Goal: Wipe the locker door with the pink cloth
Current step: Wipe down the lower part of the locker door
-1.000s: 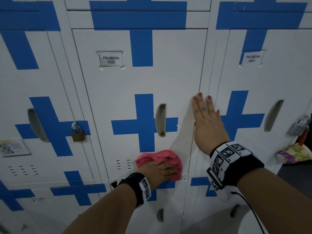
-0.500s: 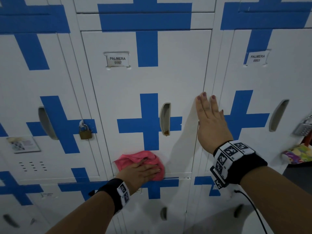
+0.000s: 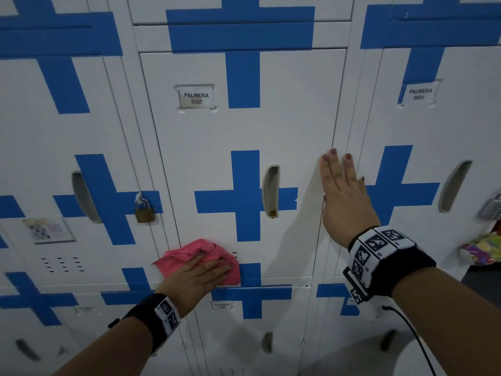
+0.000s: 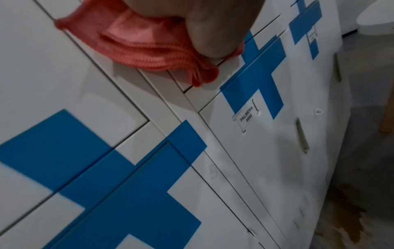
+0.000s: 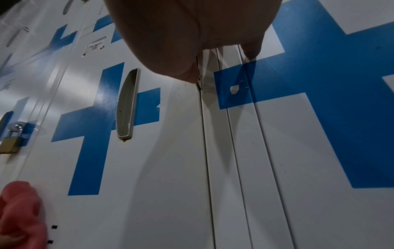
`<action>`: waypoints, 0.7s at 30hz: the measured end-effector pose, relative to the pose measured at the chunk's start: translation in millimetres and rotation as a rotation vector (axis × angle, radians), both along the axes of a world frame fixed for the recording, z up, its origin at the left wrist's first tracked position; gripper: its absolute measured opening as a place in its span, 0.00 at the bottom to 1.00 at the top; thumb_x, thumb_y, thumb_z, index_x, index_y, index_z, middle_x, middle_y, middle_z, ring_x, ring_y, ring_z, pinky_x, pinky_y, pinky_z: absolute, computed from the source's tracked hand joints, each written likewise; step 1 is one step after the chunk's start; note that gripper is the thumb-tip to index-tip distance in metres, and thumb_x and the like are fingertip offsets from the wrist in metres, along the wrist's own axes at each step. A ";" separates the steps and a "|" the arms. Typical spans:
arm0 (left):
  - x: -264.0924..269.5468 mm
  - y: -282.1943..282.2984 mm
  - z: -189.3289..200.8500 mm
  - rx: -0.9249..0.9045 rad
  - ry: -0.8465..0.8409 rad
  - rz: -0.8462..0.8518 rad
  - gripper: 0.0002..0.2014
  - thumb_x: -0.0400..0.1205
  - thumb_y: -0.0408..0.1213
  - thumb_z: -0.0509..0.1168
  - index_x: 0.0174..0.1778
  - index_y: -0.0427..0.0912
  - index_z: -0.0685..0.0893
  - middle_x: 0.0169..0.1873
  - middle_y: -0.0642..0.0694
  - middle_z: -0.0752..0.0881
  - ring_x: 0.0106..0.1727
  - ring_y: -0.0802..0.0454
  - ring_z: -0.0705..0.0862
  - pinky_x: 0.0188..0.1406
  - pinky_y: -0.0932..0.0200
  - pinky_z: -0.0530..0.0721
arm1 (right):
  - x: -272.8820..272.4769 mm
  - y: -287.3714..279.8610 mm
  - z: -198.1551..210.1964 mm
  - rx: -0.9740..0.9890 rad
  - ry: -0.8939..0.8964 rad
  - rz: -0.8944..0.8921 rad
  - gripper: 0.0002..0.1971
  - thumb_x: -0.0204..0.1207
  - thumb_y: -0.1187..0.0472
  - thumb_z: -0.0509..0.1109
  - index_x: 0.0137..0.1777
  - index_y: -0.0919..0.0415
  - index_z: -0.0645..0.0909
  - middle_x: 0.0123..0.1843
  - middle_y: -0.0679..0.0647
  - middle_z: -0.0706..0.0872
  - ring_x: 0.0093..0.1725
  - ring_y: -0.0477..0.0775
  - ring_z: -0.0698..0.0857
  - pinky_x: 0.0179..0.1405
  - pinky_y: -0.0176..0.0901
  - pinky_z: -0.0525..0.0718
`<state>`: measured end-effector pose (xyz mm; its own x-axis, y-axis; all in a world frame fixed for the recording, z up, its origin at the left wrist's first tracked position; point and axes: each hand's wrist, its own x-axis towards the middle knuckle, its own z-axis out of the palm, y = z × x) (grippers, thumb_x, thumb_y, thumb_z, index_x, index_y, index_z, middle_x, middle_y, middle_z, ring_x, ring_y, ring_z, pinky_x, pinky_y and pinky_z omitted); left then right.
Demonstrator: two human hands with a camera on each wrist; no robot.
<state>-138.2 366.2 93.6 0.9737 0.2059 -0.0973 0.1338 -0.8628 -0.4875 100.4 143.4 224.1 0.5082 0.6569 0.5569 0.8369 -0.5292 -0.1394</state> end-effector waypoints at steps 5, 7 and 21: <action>-9.7 4.3 -3.7 -0.136 -0.281 0.049 0.66 0.57 0.28 0.80 0.82 0.48 0.40 0.83 0.49 0.42 0.82 0.48 0.42 0.78 0.43 0.42 | -0.1 2.1 -0.7 0.001 0.002 -0.016 0.46 0.74 0.75 0.55 0.77 0.49 0.25 0.78 0.41 0.23 0.78 0.51 0.28 0.78 0.61 0.44; -2.9 -2.7 -3.1 -0.218 -0.422 0.051 0.64 0.58 0.28 0.79 0.83 0.49 0.42 0.83 0.50 0.41 0.82 0.48 0.42 0.80 0.40 0.51 | -0.2 2.8 -0.8 -0.001 0.000 -0.022 0.46 0.74 0.75 0.55 0.77 0.49 0.25 0.77 0.41 0.22 0.78 0.51 0.28 0.78 0.62 0.45; 66.9 -90.2 -23.0 -0.805 -0.867 0.536 0.48 0.82 0.37 0.64 0.77 0.45 0.25 0.79 0.45 0.28 0.78 0.47 0.28 0.72 0.53 0.28 | -2.9 2.1 -0.1 0.007 0.014 -0.011 0.47 0.74 0.76 0.55 0.76 0.49 0.24 0.77 0.41 0.22 0.78 0.50 0.27 0.78 0.60 0.43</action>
<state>-71.3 275.9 70.5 0.5961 0.7659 0.2410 0.5600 -0.6117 0.5587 97.6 145.5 224.0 0.5228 0.6475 0.5545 0.8293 -0.5370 -0.1549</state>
